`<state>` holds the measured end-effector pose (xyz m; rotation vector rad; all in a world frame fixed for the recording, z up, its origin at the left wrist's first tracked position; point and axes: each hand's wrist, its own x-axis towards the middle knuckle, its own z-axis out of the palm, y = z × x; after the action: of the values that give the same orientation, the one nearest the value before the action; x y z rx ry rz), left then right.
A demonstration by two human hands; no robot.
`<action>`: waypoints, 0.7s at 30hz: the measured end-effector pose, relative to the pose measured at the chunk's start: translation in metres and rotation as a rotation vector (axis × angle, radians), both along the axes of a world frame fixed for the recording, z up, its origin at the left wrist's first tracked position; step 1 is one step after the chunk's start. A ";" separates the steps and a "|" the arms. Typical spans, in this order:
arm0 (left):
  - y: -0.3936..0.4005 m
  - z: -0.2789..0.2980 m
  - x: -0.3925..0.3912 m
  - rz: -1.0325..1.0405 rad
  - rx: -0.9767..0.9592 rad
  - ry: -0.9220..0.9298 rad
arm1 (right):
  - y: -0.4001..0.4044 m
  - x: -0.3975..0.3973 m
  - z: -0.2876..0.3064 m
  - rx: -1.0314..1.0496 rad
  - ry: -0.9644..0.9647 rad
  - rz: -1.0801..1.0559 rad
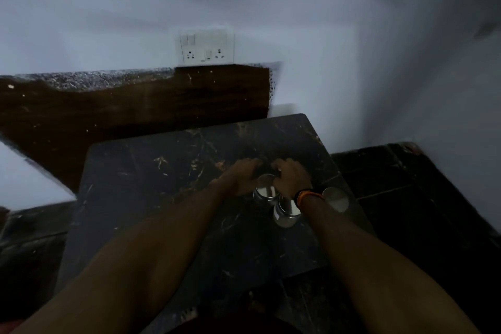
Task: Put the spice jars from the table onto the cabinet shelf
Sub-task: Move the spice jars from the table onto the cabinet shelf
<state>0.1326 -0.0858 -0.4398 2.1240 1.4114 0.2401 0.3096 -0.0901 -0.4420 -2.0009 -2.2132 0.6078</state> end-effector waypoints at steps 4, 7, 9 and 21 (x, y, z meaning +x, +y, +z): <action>-0.008 -0.011 -0.001 0.022 -0.065 0.040 | -0.006 -0.006 -0.016 -0.004 -0.121 0.045; -0.011 -0.015 -0.001 0.029 -0.101 0.046 | -0.010 -0.013 -0.026 -0.032 -0.139 0.037; -0.012 -0.017 -0.003 0.060 -0.128 0.041 | -0.010 -0.016 -0.033 -0.055 -0.208 0.050; -0.028 -0.031 -0.050 0.265 -0.302 -0.128 | 0.001 -0.035 -0.057 0.010 -0.354 0.049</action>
<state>0.0828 -0.1141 -0.4708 1.6510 1.5437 0.2427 0.2741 -0.0886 -0.4987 -2.1995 -2.4546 0.2594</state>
